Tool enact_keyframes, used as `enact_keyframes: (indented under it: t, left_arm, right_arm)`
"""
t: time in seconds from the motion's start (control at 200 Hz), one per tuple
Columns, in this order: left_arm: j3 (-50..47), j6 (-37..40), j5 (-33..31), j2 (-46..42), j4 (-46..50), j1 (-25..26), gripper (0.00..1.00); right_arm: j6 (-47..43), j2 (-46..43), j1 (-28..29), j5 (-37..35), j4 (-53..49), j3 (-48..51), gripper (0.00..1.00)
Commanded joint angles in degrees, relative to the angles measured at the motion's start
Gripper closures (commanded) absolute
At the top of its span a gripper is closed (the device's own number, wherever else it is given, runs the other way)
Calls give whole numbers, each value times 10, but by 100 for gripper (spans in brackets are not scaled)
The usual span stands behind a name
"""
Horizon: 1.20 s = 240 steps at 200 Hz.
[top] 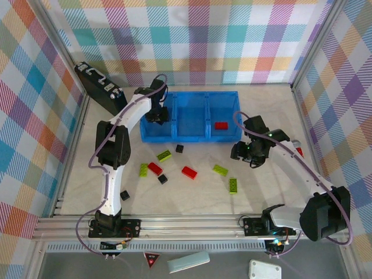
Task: Sort the legos into containers by color
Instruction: Place the lego in the container.
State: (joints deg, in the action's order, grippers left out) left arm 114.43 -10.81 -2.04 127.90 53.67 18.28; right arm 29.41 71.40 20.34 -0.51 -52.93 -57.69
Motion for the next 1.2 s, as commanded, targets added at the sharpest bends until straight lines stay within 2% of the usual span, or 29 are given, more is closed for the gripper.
enact_keyframes:
  t: [0.0, 0.225, 0.83, 1.195]
  left_arm:
    - [48, 20, 1, 31, 34, -8, 54]
    - [105, 29, -3, 82, 55, -11, 54]
    - [123, 22, -4, 135, 61, -22, 53]
    - [135, 18, 11, 138, 63, -24, 45]
  right_arm:
    - [9, -16, 4, -13, -24, 10, 40]
    - [15, -32, 4, -21, -32, 16, 40]
    - [8, -52, 4, -30, -44, 24, 40]
    - [7, -55, 4, -28, -44, 19, 40]
